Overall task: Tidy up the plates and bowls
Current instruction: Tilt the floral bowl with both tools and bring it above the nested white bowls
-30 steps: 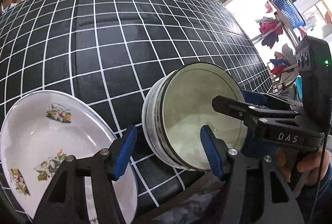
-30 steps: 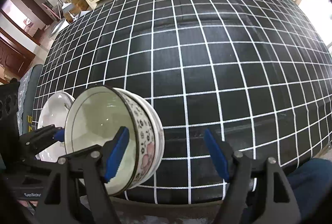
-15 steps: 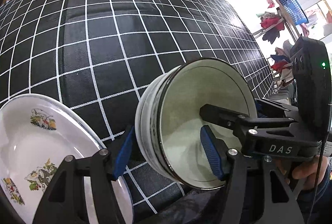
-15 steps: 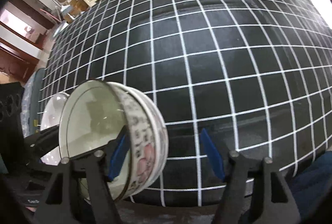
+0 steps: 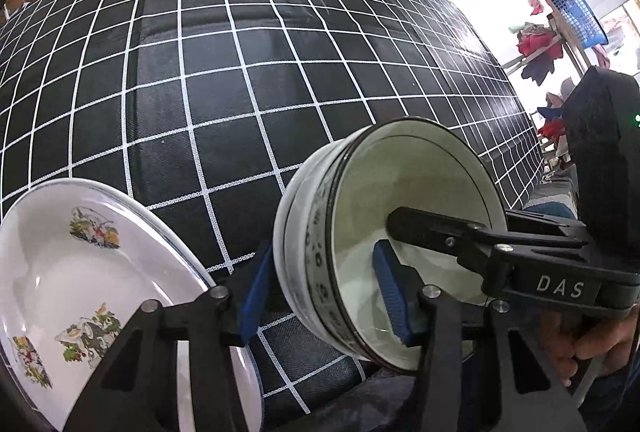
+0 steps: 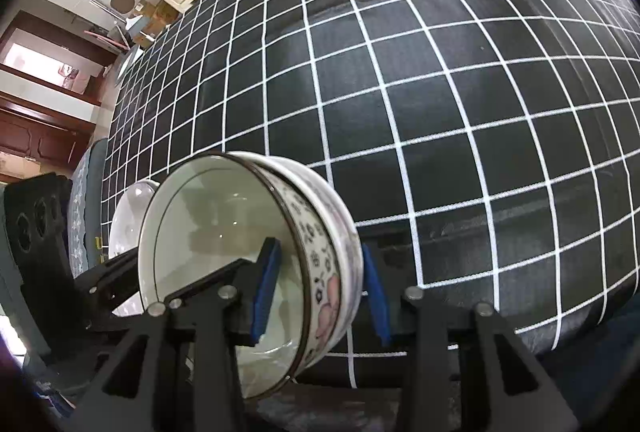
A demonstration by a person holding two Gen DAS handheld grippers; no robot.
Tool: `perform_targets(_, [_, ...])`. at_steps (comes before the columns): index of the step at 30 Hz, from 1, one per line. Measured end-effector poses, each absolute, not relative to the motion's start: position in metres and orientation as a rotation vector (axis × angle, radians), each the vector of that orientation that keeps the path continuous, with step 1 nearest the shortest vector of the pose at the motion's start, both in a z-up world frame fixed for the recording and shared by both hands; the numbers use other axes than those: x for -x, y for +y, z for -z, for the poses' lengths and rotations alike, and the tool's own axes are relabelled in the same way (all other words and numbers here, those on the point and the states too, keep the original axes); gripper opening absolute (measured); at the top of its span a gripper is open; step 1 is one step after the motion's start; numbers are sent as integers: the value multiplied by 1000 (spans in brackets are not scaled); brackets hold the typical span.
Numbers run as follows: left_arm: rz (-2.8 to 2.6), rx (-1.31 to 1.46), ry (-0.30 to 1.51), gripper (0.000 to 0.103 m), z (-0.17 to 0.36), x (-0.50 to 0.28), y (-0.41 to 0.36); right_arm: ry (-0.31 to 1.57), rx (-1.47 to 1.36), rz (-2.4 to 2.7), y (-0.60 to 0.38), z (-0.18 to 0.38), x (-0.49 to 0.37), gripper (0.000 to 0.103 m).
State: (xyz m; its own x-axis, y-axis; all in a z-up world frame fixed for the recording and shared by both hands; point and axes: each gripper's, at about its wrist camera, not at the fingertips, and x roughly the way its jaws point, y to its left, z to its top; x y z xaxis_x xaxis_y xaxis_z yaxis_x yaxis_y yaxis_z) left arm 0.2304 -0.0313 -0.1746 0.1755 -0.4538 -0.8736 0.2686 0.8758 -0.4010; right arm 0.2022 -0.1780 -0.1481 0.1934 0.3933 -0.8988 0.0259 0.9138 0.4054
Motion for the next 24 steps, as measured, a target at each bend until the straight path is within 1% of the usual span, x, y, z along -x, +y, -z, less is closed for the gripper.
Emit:
perform_targets(6, [484,132,1286,48,171,-229,-41,1322,-392,-241,-176,148,-198,45])
perform_targets(16, [432,119,1290,47,169,-227,-56,1314,-375,-207,-168,146,-203,42])
perform_targets(20, [407,118,1281,46,168,-228,-54,1342,-380,-211,-167,148,-208,41])
perform_targets(24, [405,166,1294,46,172,-232,-46,1355,-286,-179,-161,140,-210,41])
